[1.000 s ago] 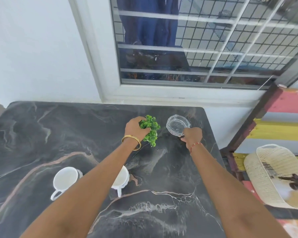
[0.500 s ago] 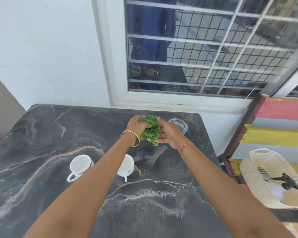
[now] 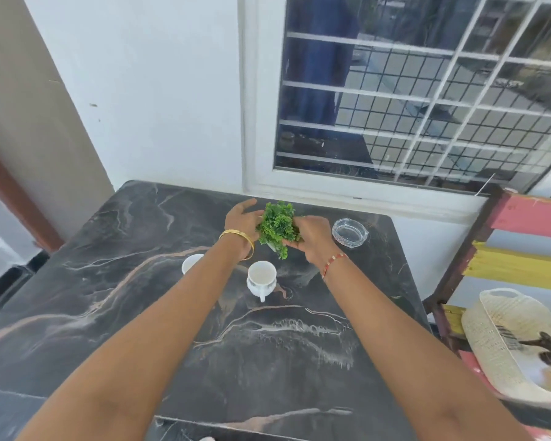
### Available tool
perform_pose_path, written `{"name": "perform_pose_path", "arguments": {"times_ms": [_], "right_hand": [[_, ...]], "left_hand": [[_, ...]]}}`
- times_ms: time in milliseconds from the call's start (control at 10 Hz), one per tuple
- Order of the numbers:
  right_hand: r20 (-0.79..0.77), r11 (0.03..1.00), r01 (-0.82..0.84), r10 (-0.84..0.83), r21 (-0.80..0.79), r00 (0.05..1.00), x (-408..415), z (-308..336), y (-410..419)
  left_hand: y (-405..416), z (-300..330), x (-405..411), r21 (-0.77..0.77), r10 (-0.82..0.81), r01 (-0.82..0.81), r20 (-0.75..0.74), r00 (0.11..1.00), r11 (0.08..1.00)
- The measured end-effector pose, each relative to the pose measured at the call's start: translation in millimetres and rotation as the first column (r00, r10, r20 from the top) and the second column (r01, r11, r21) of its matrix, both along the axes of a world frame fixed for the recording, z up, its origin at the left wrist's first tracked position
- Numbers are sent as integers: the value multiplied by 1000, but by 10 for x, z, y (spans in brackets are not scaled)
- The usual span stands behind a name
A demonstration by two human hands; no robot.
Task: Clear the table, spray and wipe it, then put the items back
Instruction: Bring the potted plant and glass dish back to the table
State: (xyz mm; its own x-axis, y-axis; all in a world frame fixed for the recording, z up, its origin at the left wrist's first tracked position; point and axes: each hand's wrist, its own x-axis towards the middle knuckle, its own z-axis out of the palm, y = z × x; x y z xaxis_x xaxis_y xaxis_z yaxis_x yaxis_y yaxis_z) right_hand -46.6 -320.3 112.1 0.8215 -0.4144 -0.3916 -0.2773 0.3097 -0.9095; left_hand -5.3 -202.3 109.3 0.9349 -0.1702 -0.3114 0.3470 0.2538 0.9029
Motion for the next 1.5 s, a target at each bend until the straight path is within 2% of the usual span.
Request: {"name": "perform_pose_path", "arguments": {"times_ms": [100,200,300,400,700,900,1200,1300,1500], "right_hand": [[58,1000,4,-3,-14,998,219,88,278],[87,997,-26,32,-72,996,498,116,539],[78,994,-71,77,-80,994,825,55,922],[44,993,-94,97,-71,994,1182,-60,1330],[-54,994,-74,70,-75,996,2350,-471,2282],[-134,989,-97,82,-107,988,2980,-596,2585],[-264,968,-203,159,-148,951,3477,-622,2697],[-260,967,-220,181,-127,948,3529,-602,2700],[-266,953,-262,216,-152,939,3639,-561,2742]], "left_hand": [[306,-29,187,-9,80,-80,-8,997,997],[606,-71,463,111,27,-23,-35,999,994],[1024,-187,804,69,-10,20,-130,991,997],[1377,-308,1115,-8,24,-26,-223,974,1000],[2313,-522,2259,143,-27,65,-253,967,988],[2617,-593,2857,170,-53,106,-289,956,980],[2718,-798,3401,77,-77,107,-321,944,991],[2708,-847,3472,21,-62,73,-341,938,997],[2739,-871,3587,29,-14,25,-344,939,999]]}}
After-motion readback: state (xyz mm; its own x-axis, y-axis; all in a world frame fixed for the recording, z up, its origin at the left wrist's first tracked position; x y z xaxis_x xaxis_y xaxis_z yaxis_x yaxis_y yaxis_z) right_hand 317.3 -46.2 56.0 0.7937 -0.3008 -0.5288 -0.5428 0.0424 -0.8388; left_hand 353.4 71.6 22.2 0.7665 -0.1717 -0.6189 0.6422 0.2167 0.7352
